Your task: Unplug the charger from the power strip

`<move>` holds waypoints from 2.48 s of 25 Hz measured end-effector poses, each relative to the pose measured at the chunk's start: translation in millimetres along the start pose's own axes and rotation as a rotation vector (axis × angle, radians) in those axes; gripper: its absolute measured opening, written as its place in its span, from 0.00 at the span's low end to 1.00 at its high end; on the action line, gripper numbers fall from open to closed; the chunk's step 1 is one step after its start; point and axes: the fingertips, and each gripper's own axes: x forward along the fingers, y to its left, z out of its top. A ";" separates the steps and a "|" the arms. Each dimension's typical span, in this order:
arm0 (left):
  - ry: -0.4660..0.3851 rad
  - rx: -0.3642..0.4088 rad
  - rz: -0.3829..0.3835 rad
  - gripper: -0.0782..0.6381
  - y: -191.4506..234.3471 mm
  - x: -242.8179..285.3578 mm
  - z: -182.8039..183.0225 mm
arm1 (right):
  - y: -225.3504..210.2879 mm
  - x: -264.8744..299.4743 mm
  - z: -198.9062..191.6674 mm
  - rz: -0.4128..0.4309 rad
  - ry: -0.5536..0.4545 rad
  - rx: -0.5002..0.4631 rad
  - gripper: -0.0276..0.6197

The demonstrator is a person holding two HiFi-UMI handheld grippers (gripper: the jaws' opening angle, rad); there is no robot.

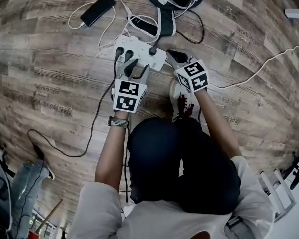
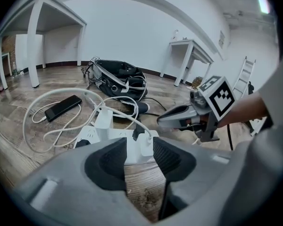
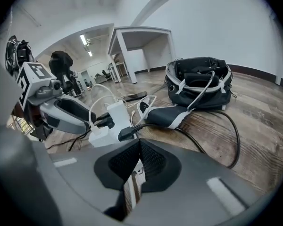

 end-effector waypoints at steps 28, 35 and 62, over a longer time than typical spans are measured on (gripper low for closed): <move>-0.041 -0.011 0.045 0.32 -7.1 49.5 -21.7 | 8.2 23.0 -26.0 0.027 0.015 -0.010 0.04; -0.060 -0.035 0.015 0.32 -7.8 48.9 -23.7 | 8.5 23.0 -27.0 0.028 0.008 0.010 0.04; -0.050 0.078 0.059 0.32 -6.5 48.1 -22.1 | 11.5 23.5 -27.8 0.002 0.020 -0.010 0.04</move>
